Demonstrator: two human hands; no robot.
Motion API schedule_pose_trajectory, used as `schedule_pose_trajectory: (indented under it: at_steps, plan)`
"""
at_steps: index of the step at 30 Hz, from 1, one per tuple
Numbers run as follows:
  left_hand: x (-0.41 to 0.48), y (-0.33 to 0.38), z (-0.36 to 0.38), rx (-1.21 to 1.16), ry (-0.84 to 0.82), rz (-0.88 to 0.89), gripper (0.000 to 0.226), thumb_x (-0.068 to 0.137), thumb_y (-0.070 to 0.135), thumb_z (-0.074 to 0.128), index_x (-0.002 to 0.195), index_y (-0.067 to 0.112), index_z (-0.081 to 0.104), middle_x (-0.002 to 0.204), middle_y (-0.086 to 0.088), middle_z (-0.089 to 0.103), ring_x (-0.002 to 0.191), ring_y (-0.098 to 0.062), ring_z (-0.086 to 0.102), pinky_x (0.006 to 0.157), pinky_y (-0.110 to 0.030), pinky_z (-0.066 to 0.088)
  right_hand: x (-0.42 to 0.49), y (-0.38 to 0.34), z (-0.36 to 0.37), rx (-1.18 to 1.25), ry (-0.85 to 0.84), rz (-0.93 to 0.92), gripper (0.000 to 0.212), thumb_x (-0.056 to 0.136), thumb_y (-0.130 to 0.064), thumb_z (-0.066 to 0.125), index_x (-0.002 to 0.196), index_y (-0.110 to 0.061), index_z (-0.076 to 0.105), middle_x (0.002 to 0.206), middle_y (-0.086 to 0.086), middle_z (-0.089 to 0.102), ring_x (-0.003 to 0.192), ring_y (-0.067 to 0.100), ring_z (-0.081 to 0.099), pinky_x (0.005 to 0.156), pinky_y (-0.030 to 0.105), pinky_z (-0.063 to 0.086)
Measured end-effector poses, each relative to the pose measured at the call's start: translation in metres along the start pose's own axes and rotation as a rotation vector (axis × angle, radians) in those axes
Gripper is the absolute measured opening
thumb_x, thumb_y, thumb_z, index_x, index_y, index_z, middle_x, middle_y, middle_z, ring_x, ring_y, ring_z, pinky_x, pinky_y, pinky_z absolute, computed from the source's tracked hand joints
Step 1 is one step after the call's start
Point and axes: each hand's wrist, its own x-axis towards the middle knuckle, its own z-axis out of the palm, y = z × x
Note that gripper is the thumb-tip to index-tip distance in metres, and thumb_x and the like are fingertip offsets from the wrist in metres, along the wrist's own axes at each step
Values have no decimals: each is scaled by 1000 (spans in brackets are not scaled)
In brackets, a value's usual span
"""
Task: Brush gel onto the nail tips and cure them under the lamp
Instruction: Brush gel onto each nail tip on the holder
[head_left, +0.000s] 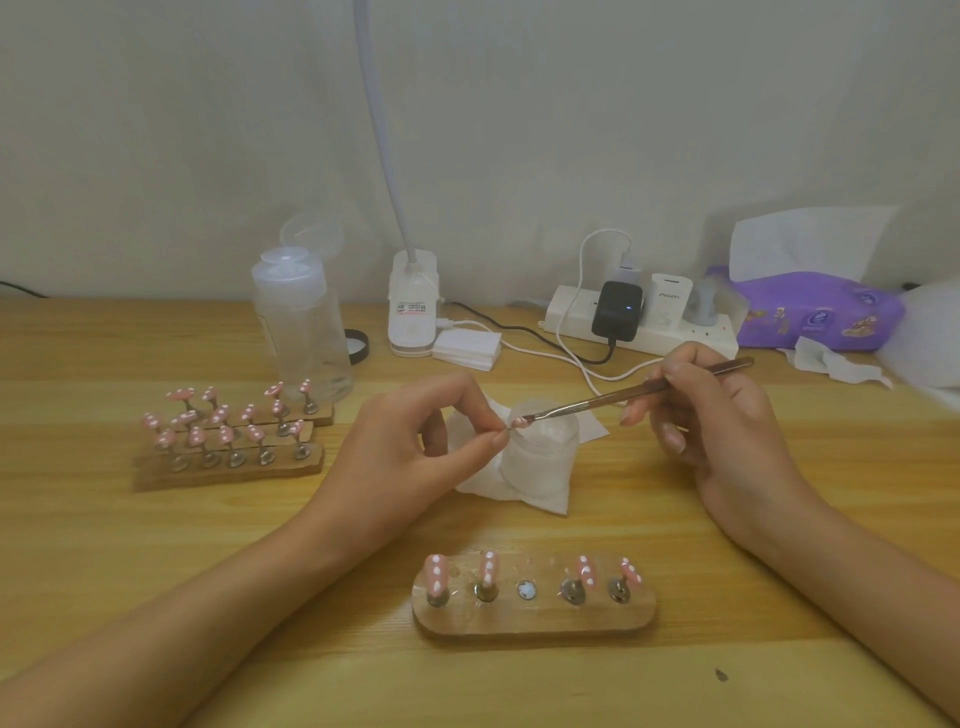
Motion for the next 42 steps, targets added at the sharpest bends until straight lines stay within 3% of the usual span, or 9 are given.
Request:
schedule_pose_trajectory:
  at_steps: [5,9,13,17,21,25,33,37,42]
  plan:
    - [-1,-1,1,-3,-3,1,11,85,13,76,80,17,68,67,36,58,49,0,44,54,-3,34,-2,-2,2,16,-79,-58,28,92,-27,50,66,-30,61,69,10,71,43,10,41,42,16,35]
    - [0,-1,0,-16,-5,-6,10,85,15,76,80,18,68,65,36,57,48,0,43,52,-3,34,0,-1,0,21,-7,-11,36,99,-19,48,66,-28,60,67,10,70,42,9,40,40,15,32]
    - [0,-1,0,-21,-8,-8,11,86,14,75,80,19,68,65,36,57,48,0,44,52,-4,34,-2,-2,1,15,-77,-25,28,94,-27,50,68,-29,60,70,10,71,44,10,43,42,16,33]
    - [0,-1,0,-20,-9,-9,10,86,16,75,81,20,68,66,35,58,49,1,44,53,-4,34,-1,-1,0,28,-1,6,33,100,-15,46,70,-22,57,66,10,69,42,9,40,38,14,30]
    - [0,-2,0,-21,-8,-6,11,86,15,75,81,19,68,66,35,58,49,1,44,53,-4,34,-3,-3,2,12,-65,-28,34,97,-23,49,66,-30,60,68,10,71,44,9,44,42,17,32]
    - [0,-1,0,-25,-11,-2,11,86,16,75,80,21,68,65,36,57,49,1,44,52,-4,34,-2,-2,1,27,-1,4,40,101,-14,45,64,-26,57,65,10,69,41,9,41,38,13,31]
    - [-1,-2,1,-33,-8,-10,11,86,15,76,80,19,68,63,36,57,47,1,43,53,-3,33,-1,-1,0,13,-4,0,35,101,-14,45,69,-23,57,65,10,70,41,9,41,39,14,32]
    - [-1,-2,0,-38,-10,-2,11,86,15,76,80,20,67,64,35,58,49,0,45,53,-4,34,-2,-2,0,27,-65,-41,31,95,-23,49,66,-29,60,68,10,71,42,10,42,41,16,33]
    - [-1,-1,0,-41,-15,-5,11,86,16,75,81,21,67,64,36,57,48,1,44,52,-3,34,-1,0,-1,21,-3,-3,33,98,-20,49,67,-26,59,66,10,70,41,9,42,39,14,32]
